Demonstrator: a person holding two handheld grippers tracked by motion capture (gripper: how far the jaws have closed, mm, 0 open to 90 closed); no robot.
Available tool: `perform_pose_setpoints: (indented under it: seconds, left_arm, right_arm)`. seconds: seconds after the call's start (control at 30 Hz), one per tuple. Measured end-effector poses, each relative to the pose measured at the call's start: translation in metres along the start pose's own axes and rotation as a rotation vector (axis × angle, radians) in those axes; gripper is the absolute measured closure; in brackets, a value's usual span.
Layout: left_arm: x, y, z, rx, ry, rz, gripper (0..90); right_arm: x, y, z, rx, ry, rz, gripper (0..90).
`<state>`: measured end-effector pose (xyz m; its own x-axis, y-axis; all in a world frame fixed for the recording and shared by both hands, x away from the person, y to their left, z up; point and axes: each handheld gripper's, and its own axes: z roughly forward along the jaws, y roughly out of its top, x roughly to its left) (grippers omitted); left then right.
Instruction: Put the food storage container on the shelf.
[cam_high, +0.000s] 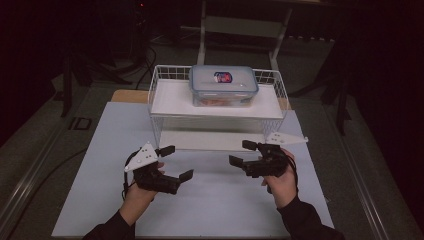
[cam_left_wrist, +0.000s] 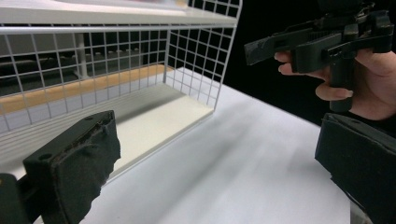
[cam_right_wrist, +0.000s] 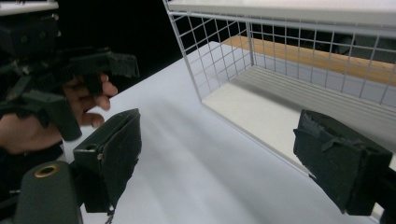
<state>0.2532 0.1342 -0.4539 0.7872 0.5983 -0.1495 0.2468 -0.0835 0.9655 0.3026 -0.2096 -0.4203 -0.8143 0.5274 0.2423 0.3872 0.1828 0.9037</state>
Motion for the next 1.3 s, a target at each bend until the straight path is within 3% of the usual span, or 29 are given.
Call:
perform_pose_setpoints:
  seconds: [0.3,0.47,0.67,0.97,1.3]
  left_arm:
    - [0.002,-0.008,-0.005,0.034,-0.01,-0.003,0.0]
    - [0.002,-0.016,-0.009,0.059,-0.018,-0.006,0.0]
    - [0.001,-0.025,-0.012,0.085,-0.027,-0.004,0.0]
    - [0.008,-0.042,-0.024,0.122,-0.027,0.003,0.0]
    - [0.014,-0.058,-0.02,0.165,0.01,0.016,0.0]
  right_arm:
    - [-0.005,-0.04,-0.009,0.03,-0.063,-0.025,14.4]
    - [-0.008,-0.055,-0.014,0.031,-0.058,-0.025,14.5]
    - [-0.01,-0.074,-0.024,0.052,-0.103,-0.071,14.5]
    - [-0.017,-0.092,-0.041,0.061,-0.145,-0.085,14.8]
    - [-0.028,-0.102,-0.045,0.082,-0.157,-0.072,14.7]
